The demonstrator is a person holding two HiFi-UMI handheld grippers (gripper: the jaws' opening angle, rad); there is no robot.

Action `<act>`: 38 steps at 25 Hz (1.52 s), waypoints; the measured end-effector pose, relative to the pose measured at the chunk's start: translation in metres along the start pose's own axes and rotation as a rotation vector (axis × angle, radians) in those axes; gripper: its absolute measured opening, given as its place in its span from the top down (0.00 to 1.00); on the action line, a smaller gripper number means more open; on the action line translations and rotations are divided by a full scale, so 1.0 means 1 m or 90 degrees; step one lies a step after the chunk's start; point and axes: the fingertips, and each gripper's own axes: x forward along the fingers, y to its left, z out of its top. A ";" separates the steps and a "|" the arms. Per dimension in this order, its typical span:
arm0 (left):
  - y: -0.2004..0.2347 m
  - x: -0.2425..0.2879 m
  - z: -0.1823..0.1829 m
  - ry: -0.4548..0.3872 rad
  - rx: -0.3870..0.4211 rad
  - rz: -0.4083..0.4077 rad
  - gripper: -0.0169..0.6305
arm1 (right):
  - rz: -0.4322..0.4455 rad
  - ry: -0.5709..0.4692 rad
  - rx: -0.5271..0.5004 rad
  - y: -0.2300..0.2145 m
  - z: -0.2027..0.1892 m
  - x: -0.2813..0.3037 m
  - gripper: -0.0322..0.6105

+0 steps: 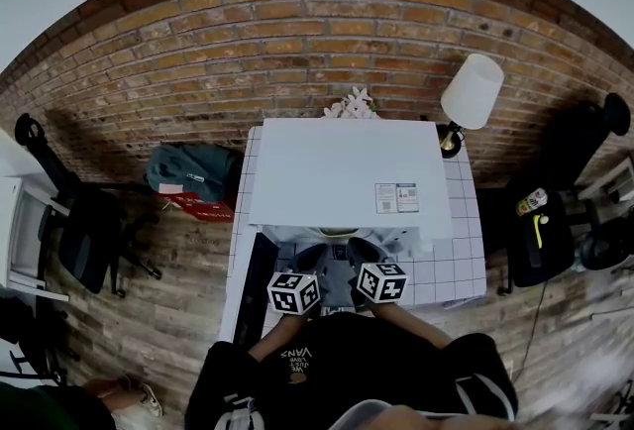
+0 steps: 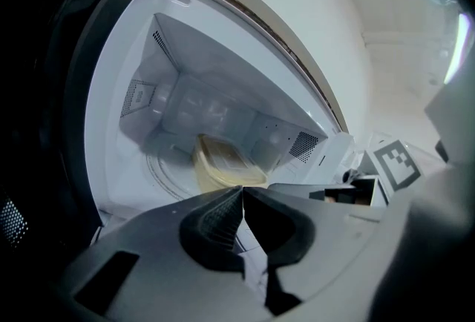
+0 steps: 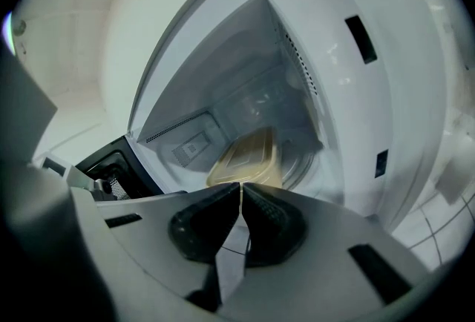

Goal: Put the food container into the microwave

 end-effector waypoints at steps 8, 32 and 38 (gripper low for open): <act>-0.013 -0.009 -0.005 -0.009 0.001 0.011 0.95 | 0.009 -0.006 -0.008 0.000 0.000 -0.020 0.93; -0.071 -0.060 -0.050 -0.036 -0.006 0.045 0.95 | 0.047 -0.011 -0.031 0.008 -0.030 -0.097 0.93; -0.087 -0.068 -0.062 -0.035 -0.007 0.044 0.95 | 0.043 -0.012 -0.028 0.005 -0.038 -0.120 0.93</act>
